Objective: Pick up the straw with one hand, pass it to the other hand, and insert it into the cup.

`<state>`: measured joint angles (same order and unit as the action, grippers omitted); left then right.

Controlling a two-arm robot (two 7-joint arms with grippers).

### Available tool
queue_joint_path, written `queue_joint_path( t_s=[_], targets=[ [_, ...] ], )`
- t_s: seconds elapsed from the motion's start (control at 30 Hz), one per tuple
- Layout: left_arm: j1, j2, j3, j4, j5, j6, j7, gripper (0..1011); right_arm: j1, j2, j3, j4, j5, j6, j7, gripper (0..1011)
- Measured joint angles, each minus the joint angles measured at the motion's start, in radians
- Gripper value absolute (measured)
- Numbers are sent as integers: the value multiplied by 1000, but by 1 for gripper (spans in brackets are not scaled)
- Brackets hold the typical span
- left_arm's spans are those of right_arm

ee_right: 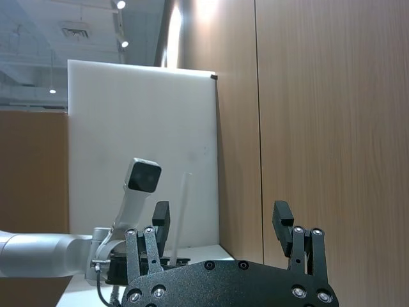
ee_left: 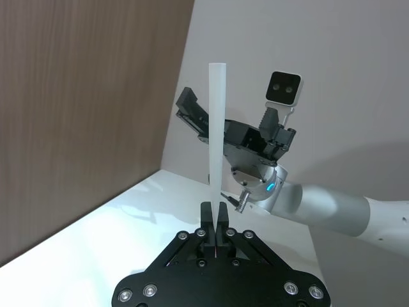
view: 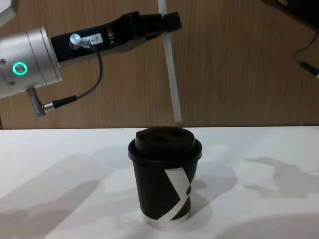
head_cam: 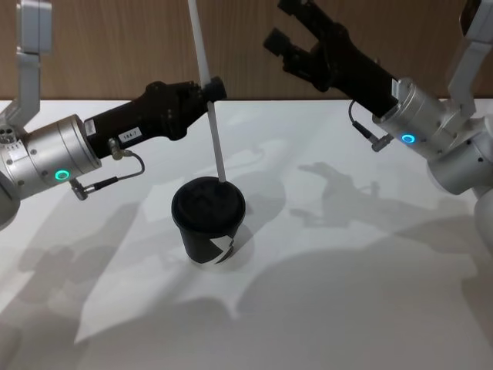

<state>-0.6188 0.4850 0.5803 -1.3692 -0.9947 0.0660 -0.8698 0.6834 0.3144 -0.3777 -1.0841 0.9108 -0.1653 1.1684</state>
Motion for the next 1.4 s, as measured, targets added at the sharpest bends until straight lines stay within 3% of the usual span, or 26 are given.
queue_joint_path(
  t_s=[0.6, 1.4],
  targets=[
    [-7, 15, 27, 3, -5, 0, -17, 5, 0, 0, 0, 0, 0, 0, 0, 1001],
    [-22, -8, 56, 57, 31, -7, -9, 6, 0, 0, 0, 0, 0, 0, 0, 1001]
  ],
)
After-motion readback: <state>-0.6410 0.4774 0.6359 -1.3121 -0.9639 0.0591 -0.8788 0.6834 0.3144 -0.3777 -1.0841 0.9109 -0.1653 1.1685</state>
